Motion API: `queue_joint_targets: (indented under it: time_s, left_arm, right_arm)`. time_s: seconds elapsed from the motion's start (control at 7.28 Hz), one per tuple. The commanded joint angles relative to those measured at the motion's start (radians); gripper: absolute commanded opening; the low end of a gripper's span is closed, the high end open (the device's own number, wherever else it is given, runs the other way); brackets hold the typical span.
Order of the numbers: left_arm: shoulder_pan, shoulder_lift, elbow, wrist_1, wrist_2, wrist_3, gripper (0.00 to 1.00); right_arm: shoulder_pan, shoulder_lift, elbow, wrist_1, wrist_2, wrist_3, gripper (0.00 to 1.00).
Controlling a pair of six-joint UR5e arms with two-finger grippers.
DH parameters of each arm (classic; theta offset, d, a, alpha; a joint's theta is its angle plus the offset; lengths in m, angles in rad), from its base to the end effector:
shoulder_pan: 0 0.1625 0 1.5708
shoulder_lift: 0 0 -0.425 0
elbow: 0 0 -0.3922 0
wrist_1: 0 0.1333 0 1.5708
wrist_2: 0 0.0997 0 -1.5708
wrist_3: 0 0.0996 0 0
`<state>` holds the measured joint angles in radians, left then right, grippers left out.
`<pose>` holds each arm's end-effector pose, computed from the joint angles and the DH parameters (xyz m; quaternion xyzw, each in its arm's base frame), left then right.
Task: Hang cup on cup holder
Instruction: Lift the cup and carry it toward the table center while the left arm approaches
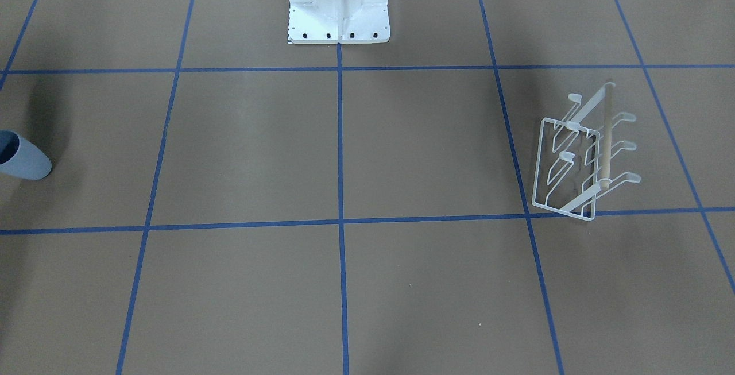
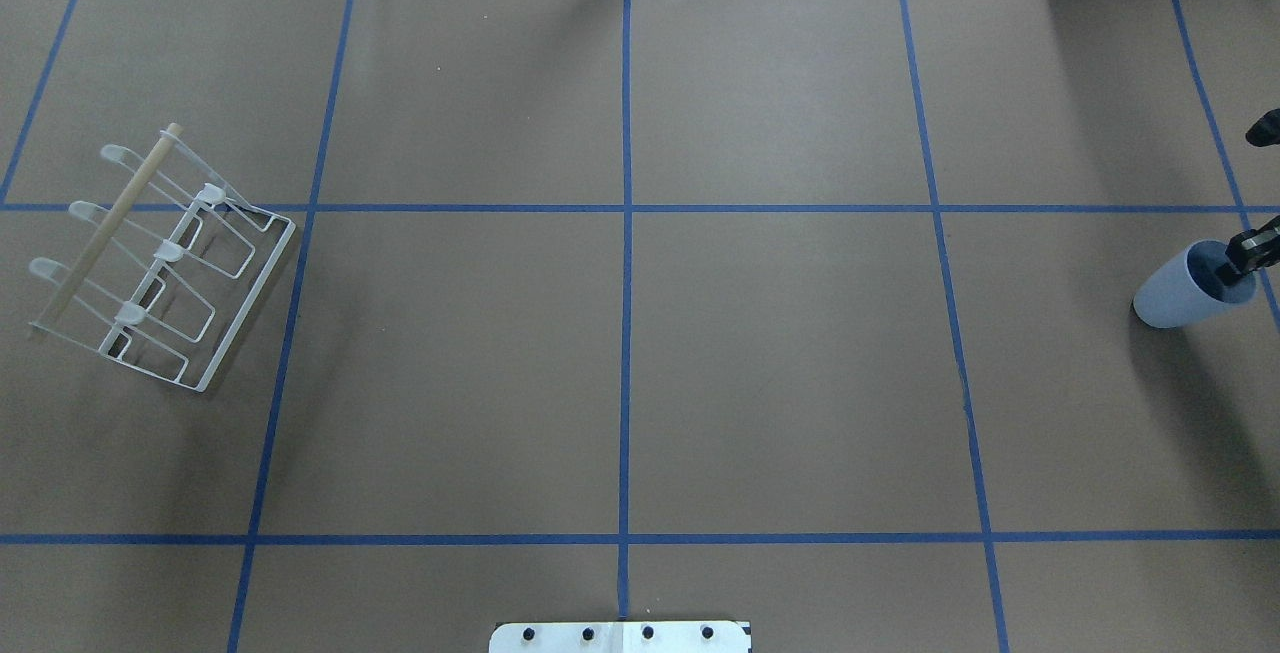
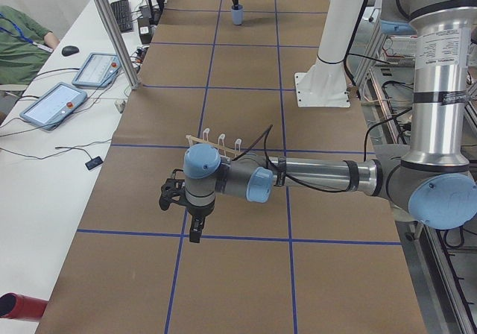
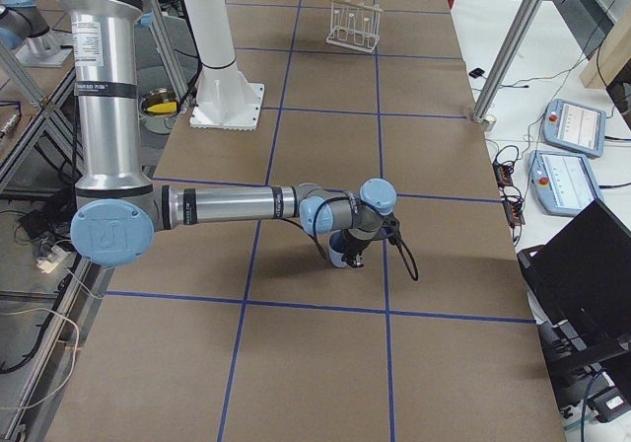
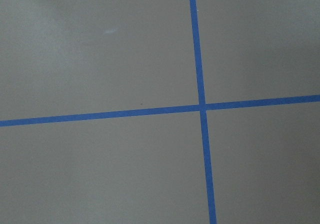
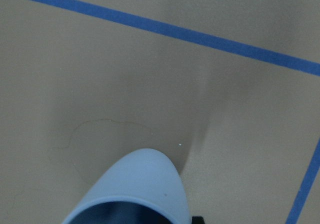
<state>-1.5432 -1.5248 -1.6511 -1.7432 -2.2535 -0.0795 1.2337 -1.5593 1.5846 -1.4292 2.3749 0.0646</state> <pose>-0.0570 -0.4876 0.6288 0.0793 0.3377 0.0102 0.9379 -0.1095 -0.4986 0.6291 -0.0026 -0.3974 -0.1569 0.9041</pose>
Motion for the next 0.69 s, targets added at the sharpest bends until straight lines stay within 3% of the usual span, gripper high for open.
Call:
queue_joint_targets:
  time_s: [0.0, 0.27, 0.41, 0.55]
  left_arm:
    - [0.002, -0.014, -0.012, -0.001, -0.003, -0.035, 0.99]
    - [0.003, -0.066, -0.027, -0.001, -0.004, -0.104, 0.99]
    - [0.006, -0.075, -0.039, -0.027, -0.003, -0.108, 0.99]
    - [0.008, -0.077, -0.064, -0.065, -0.003, -0.129, 0.99]
  right_arm:
    - [0.01, -0.01, 0.056, 0.056, 0.056, 0.012, 0.0]
    - [0.021, -0.01, 0.163, 0.058, 0.092, 0.068, 0.0]
    - [0.021, 0.004, 0.245, 0.067, 0.087, 0.215, 0.0]
    - [0.021, 0.007, 0.273, 0.163, 0.087, 0.354, 0.0]
